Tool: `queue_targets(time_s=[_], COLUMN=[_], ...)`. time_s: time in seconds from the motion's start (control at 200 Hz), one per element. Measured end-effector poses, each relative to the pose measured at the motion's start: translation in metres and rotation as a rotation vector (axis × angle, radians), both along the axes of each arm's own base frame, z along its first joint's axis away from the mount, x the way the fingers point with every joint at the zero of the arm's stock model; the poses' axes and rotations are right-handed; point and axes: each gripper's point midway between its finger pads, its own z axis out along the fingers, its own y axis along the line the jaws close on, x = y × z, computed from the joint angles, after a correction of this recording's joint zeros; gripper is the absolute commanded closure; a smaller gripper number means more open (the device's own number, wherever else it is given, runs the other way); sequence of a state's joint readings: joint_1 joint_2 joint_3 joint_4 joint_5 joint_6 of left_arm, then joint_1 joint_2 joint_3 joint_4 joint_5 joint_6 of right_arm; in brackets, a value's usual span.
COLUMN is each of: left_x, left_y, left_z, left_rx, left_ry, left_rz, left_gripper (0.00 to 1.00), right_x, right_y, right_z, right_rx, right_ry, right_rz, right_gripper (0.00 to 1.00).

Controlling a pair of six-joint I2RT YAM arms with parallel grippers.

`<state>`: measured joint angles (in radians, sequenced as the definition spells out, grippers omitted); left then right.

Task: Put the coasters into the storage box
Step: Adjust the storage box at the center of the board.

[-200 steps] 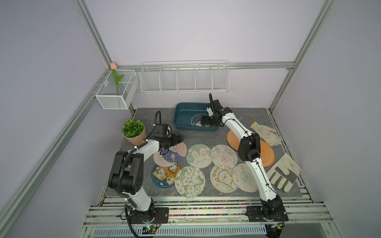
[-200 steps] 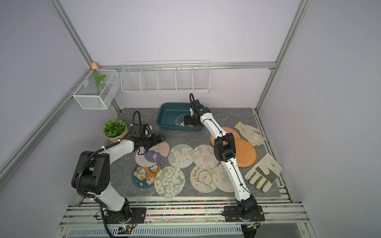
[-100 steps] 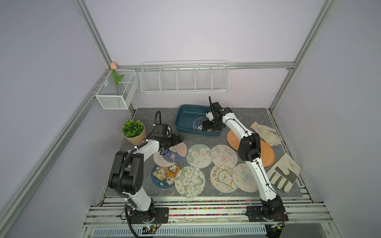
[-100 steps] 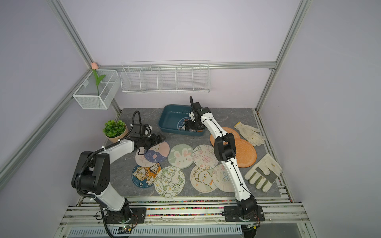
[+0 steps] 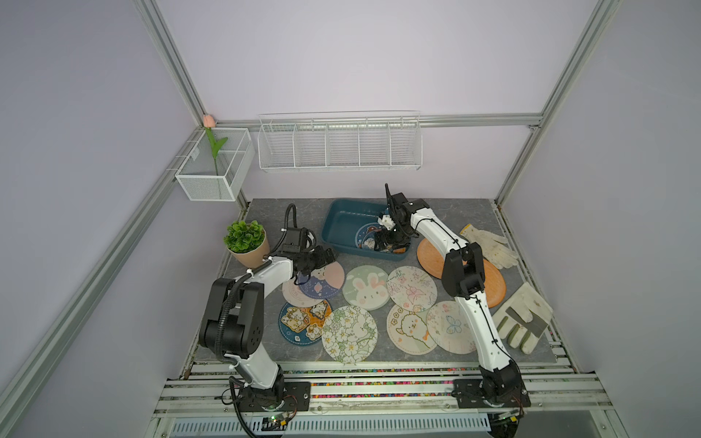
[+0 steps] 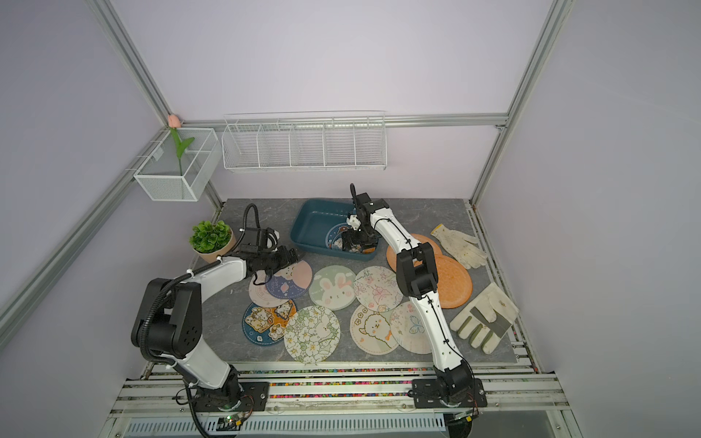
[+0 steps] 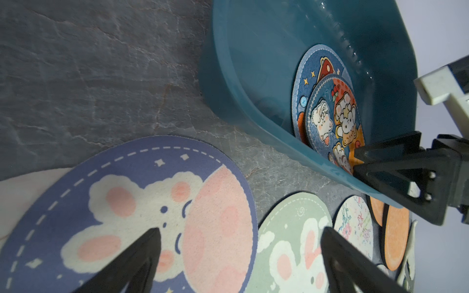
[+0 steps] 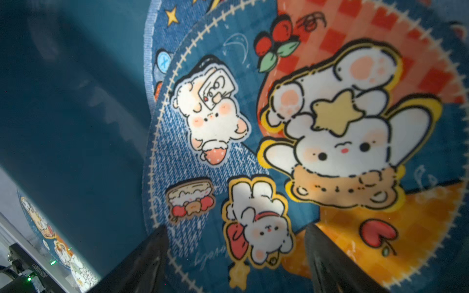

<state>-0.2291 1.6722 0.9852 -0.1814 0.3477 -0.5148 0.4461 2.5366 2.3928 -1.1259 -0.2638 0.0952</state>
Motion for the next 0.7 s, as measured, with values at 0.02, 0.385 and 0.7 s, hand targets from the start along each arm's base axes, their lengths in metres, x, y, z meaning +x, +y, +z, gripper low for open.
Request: queue_targets(time_s=[0.02,0.385,0.7], left_x=[0.0,-0.007,-0.022], left_y=[0.0,0.005,0.033], left_z=[0.001,0.011,0.003], left_rx=[-0.001,0.012,0.059], left_ry=[-0.003,-0.025,0.026], left_rz=[0.0,0.016,0.084], left_gripper=[0.02,0.02,0.06], right_x=[-0.001,-0.02,-0.052], right_y=[0.0,-0.001,0.019], right_z=[0.0,0.012,0.091], right_rx=[-0.001,0.021,0.151], right_ry=[0.0,0.029,-0.067], right_rz=[0.005,0.0,-0.045], right_gripper=[0.14,0.07,0.07])
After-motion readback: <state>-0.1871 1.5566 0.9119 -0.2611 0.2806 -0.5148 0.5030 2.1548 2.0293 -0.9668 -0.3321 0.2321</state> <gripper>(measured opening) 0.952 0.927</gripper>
